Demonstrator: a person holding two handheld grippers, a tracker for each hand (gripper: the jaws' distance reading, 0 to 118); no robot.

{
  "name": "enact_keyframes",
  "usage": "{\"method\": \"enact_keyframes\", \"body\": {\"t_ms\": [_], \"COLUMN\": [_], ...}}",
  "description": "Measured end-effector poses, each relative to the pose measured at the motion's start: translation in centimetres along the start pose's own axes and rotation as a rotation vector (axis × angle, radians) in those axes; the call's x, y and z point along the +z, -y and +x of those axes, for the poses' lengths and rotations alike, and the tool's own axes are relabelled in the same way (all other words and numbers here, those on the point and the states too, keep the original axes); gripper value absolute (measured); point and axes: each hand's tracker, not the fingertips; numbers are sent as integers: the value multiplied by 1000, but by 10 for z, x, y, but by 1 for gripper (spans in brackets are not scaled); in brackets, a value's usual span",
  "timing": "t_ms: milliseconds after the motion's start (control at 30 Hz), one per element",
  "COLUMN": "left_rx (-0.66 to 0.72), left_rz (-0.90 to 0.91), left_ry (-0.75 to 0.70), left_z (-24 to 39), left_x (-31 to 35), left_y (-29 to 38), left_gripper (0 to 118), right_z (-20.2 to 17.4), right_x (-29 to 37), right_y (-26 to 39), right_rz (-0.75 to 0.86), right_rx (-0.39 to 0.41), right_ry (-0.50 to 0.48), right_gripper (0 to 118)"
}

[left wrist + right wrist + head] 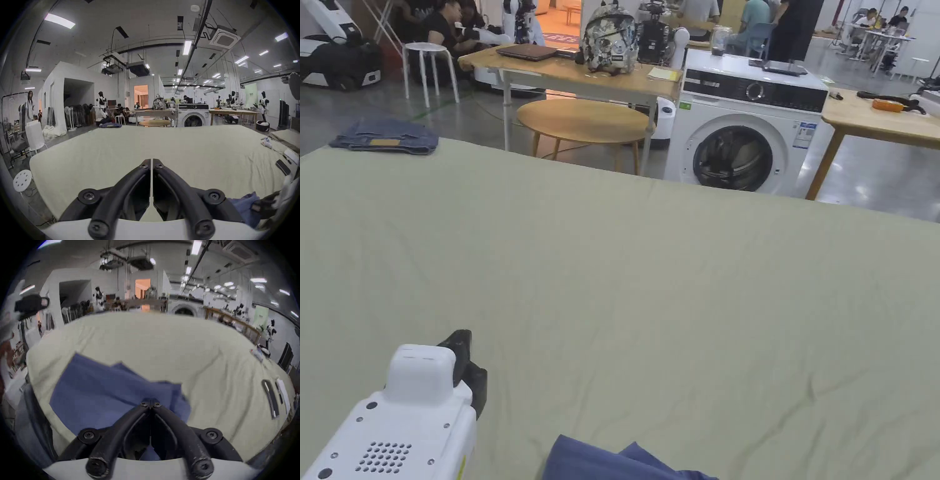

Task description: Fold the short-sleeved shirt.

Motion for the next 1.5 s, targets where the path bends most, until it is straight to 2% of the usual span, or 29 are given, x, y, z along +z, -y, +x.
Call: {"method": "enact_keyframes", "body": {"t_ms": [133,267,333,467,533,633,667,700,733,767,800,933,1033,1100,1167,1200,1233,1267,1400,1500], "left_rx": [5,51,116,307,362,394,440,473,498,513,533,615,618,640,621,604,648,709,691,682], "left_rz": [-75,-205,-321,-619,-693,-721,-758,-789,-815,-833,-849,-964,-1083,-1042,-1026,-1025,-1031,-1011,-1004,-996], "left_ry": [12,90,198,545,647,675,724,751,779,796,827,878,931,1024,991,937,937,972,960,969], "left_z": [-6,-15,-22,-35,-39,-45,-47,-40,-40,-39,-37,-23,3,16,25,28,22,18,17,16], "left_x": [6,7,4,-13,-21,-30,-37,-38,-45,-50,-57,-87,-102,-103,-105,-105,-106,-106,-97,-99], "left_y": [13,26,34,53,62,66,67,65,67,69,72,97,121,131,136,141,149,150,141,135], "left_gripper": [0,0,0,0,1,19,31,53,68,78,81,81,80,72,62,35,30,28,20,19], "right_z": [6,4,6,10,9,10,9,9,9,9,9,9,8,10,9,8,8,9,5,4], "right_x": [-14,-13,-13,-15,-13,-13,-12,-12,-12,-12,-10,-6,-6,-9,-8,-8,-8,-8,-8,-10], "right_y": [0,0,1,2,1,1,1,0,0,0,0,-3,-3,0,-1,-2,-3,-3,-10,-17], "right_rz": [25,19,25,22,20,18,19,19,18,18,18,20,22,21,22,19,14,10,-7,-38], "right_rx": [-28,-8,-11,-20,-22,-23,-24,-25,-25,-25,-26,-35,-41,-46,-42,-41,-44,-46,-37,-33], "right_ry": [17,26,22,14,12,6,6,5,6,6,6,3,6,8,11,15,15,15,25,37], "right_gripper": [0,0,0,0,0,0,0,0,0,0,0,0,0,0,0,0,0,0,0,0]}}
